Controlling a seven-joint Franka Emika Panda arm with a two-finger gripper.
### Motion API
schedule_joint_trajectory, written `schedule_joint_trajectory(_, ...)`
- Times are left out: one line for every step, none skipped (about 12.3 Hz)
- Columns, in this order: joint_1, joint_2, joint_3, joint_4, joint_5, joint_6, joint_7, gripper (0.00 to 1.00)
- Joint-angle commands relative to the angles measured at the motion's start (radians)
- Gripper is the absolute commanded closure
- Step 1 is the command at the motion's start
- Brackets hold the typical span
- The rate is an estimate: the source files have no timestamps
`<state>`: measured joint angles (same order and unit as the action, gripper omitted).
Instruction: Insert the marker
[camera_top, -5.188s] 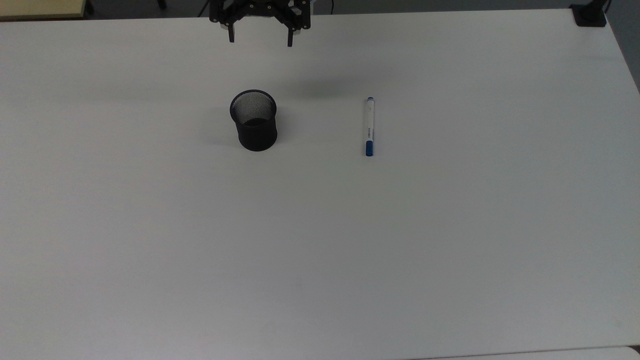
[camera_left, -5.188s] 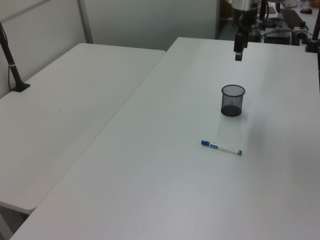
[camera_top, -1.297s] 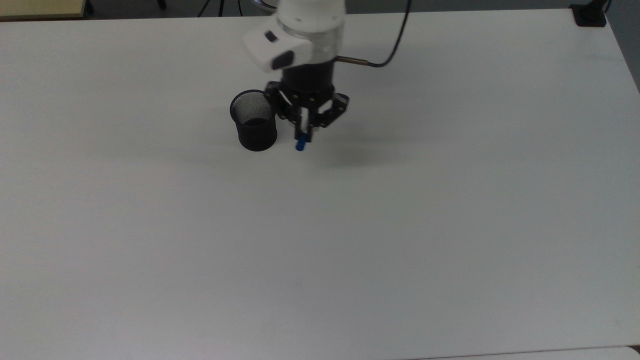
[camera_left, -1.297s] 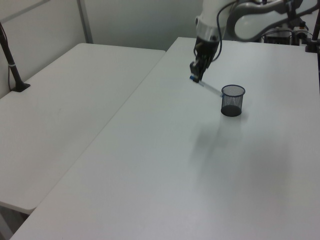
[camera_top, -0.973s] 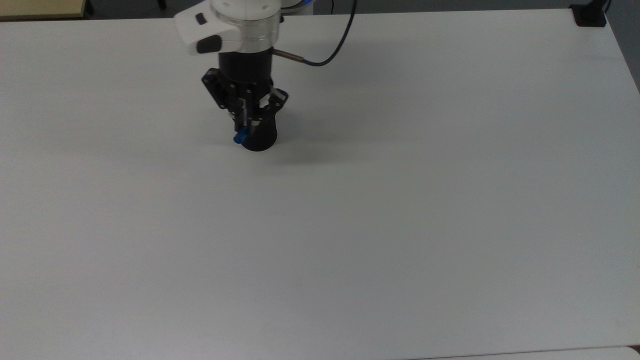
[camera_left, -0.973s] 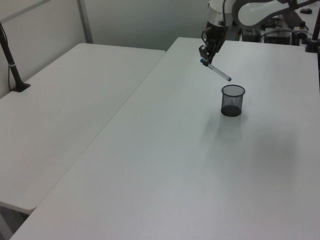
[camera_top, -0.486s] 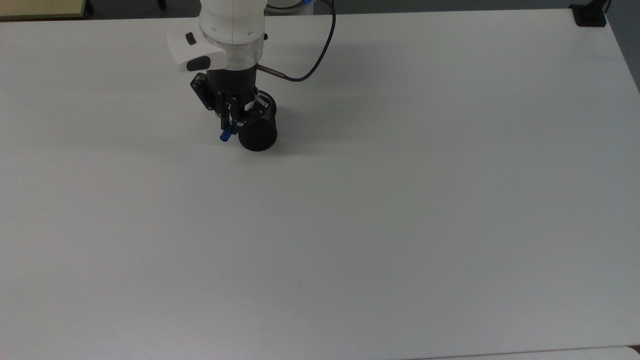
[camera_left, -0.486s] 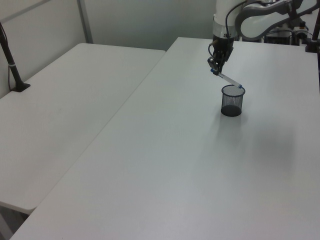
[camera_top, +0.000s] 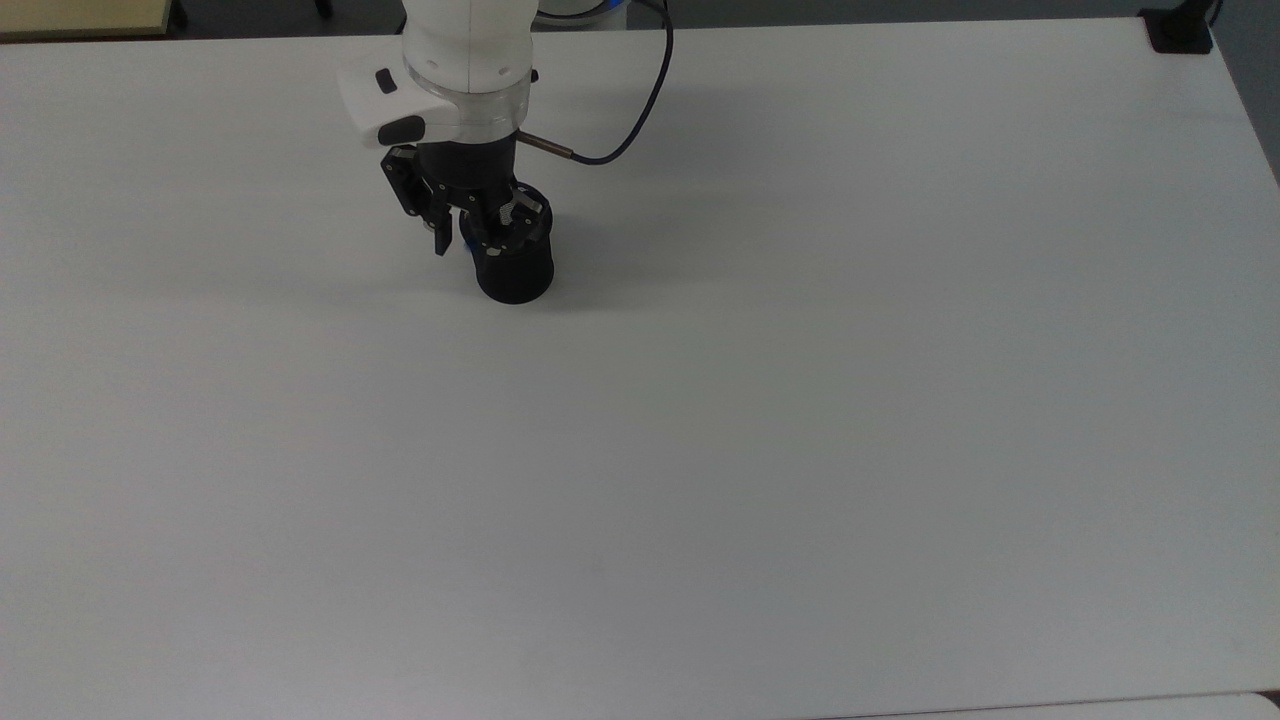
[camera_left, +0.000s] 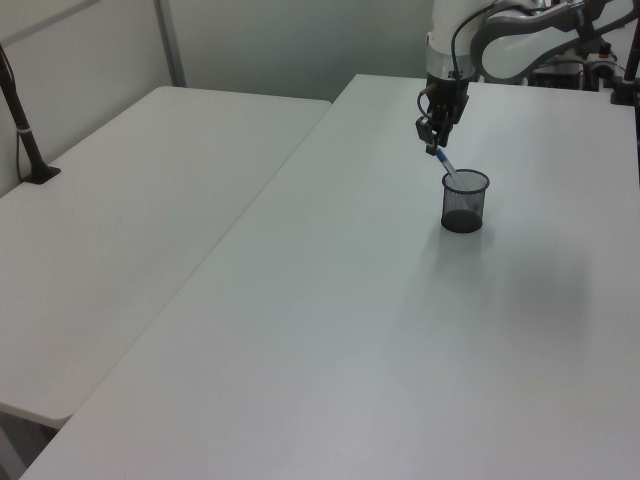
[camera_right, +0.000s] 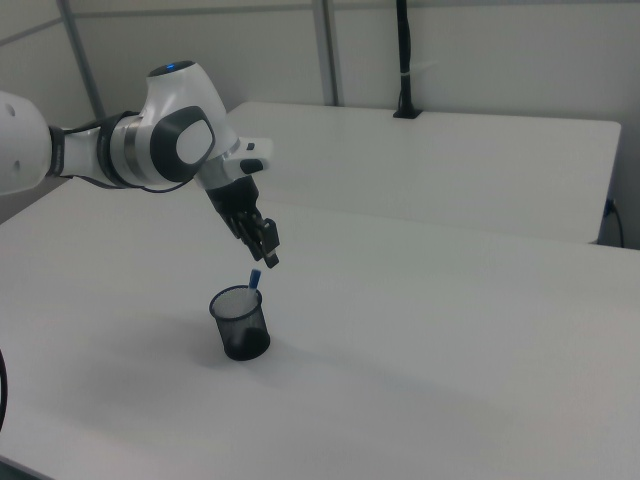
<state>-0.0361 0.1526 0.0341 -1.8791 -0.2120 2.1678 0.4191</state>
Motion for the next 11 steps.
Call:
schedule_joint_trajectory(0.015, -0.022, 0.001, -0.009, -0.013, -0.009, 0.021, 0.42)
schedule_joint_trajectory(0.019, -0.031, 0.004, -0.005, -0.012, -0.009, 0.014, 0.33)
schedule_joint_trajectory(0.022, -0.033, 0.012, 0.006, -0.009, -0.022, 0.009, 0.3)
schedule_joint_trajectory(0.047, -0.031, 0.013, 0.055, -0.003, -0.093, -0.018, 0.3)
schedule_joint_trajectory(0.064, -0.031, 0.013, 0.098, 0.014, -0.185, -0.084, 0.3)
schedule_joint_trajectory(0.077, -0.033, 0.013, 0.142, 0.076, -0.253, -0.156, 0.3)
schedule_joint_trajectory(0.084, -0.033, 0.013, 0.185, 0.138, -0.314, -0.216, 0.23)
schedule_joint_trajectory(0.085, -0.034, 0.013, 0.211, 0.149, -0.371, -0.255, 0.13)
schedule_joint_trajectory(0.087, -0.047, 0.013, 0.224, 0.151, -0.408, -0.287, 0.08)
schedule_joint_trajectory(0.087, -0.068, 0.004, 0.225, 0.151, -0.424, -0.331, 0.0)
schedule_joint_trajectory(0.084, -0.099, -0.002, 0.225, 0.151, -0.439, -0.37, 0.0)
